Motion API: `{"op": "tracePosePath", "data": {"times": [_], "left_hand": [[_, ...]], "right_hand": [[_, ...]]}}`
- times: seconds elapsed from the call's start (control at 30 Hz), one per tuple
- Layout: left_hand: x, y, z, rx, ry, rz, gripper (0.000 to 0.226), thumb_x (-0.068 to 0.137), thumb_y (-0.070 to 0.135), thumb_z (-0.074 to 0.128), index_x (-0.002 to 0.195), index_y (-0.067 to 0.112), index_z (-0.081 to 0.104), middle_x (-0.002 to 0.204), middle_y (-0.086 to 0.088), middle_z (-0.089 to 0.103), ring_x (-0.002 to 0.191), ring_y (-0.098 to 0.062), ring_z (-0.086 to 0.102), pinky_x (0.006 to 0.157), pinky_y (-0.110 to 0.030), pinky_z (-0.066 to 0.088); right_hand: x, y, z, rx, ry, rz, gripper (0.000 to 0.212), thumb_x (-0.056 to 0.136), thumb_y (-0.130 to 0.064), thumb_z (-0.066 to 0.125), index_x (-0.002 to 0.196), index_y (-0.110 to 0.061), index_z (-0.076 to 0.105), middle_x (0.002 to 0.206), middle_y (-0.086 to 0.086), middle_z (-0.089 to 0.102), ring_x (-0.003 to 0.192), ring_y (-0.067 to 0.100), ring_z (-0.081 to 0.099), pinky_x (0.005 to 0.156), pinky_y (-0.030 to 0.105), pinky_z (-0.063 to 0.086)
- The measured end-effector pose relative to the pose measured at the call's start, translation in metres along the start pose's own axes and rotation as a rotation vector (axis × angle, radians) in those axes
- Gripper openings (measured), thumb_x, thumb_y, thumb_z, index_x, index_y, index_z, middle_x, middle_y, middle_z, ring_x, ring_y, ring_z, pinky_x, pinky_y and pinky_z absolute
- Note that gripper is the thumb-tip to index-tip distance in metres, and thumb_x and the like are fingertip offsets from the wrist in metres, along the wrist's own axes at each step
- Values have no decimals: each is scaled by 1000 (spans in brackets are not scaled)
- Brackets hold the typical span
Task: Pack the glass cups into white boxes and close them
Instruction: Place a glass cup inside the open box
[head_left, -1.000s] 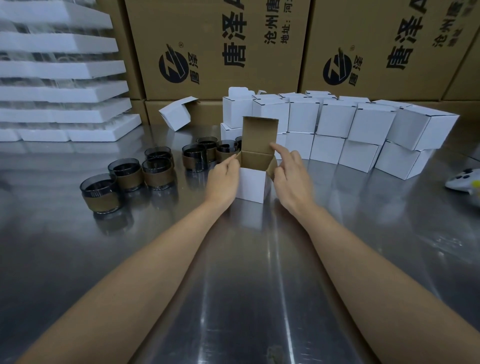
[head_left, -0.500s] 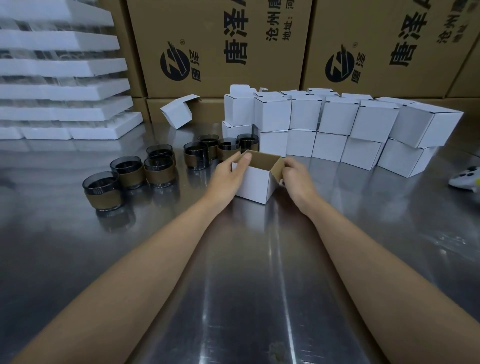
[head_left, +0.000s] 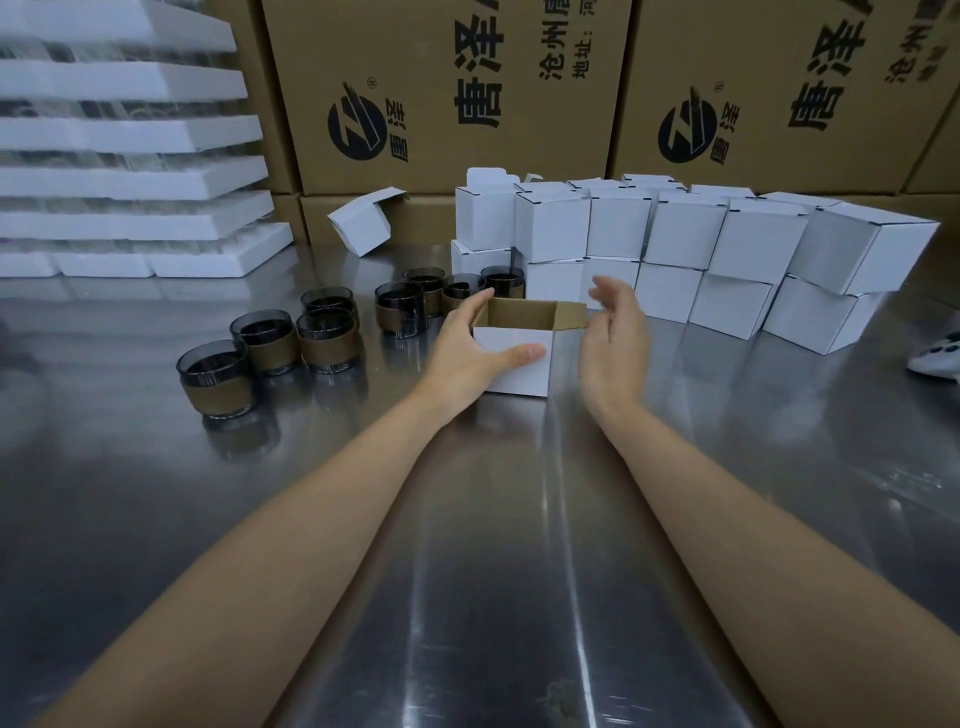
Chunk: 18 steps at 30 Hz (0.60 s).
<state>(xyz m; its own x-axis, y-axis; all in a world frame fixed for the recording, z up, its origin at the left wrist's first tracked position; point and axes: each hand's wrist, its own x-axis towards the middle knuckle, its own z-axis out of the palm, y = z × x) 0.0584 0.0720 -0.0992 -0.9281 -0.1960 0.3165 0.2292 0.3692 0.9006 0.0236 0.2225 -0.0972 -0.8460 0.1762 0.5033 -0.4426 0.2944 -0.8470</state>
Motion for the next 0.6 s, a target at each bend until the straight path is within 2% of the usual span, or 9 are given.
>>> {"op": "tracePosePath", "data": {"times": [0.07,0.17,0.2,0.23,0.27,0.33,0.47,0.53,0.6], "left_hand": [[-3,7,5,64,0,13,86,72,30,85,144,19,40,142,0,42,129,-11,42,105,-22,32],[-13,26,21,-15,109,144,89,90,44,49,144,-14,11,148,-36,15,141,-45,17,95,-18,38],[-13,27,21,-4,119,188,88,94,46,44,146,-13,5,151,-35,7,143,-42,9,88,-10,37],[-11,23,20,35,73,143,87,92,44,59,150,-4,16,152,-28,18,144,-33,19,86,-5,33],[-9,16,17,83,15,89,84,84,37,74,149,8,30,149,-15,33,140,-22,32,91,-7,32],[-4,7,8,128,-35,43,84,74,31,83,146,24,39,141,1,40,130,-10,40,101,-18,31],[-5,4,6,122,-116,110,87,74,37,83,147,25,36,141,6,37,120,1,38,95,-12,28],[-6,4,6,154,-148,136,88,74,40,82,147,26,36,139,9,36,113,8,35,86,1,25],[-5,0,2,130,-130,123,89,72,40,83,147,25,37,133,12,36,107,12,35,79,9,24]], "right_hand": [[-12,-21,5,-74,84,-249,46,81,0,36,119,-12,60,116,0,62,112,17,53,97,30,41],[-39,-57,29,-62,-195,-571,40,73,3,43,104,-9,67,105,4,65,102,21,58,95,45,44],[-51,-68,42,-70,-391,-629,38,76,4,44,103,-8,67,107,5,64,103,21,58,100,47,41],[-62,-78,54,-83,-608,-655,36,81,5,45,106,-7,67,111,7,62,107,21,57,104,46,37],[-71,-87,66,-94,-810,-653,35,86,7,47,112,-5,67,119,9,60,111,21,56,105,40,37],[-80,-102,86,-156,-1053,-640,39,92,5,49,126,-8,61,137,8,50,116,15,51,99,29,40],[-85,-118,123,-392,-1187,-738,69,90,0,53,152,-20,31,161,-6,18,122,15,47,80,19,34],[-92,-121,140,-362,-1301,-742,73,92,-4,57,154,-17,23,162,-4,16,121,17,47,77,12,29],[-94,-122,149,-264,-1299,-700,69,93,-11,60,153,-16,26,158,1,26,103,13,52,79,12,30]]}}
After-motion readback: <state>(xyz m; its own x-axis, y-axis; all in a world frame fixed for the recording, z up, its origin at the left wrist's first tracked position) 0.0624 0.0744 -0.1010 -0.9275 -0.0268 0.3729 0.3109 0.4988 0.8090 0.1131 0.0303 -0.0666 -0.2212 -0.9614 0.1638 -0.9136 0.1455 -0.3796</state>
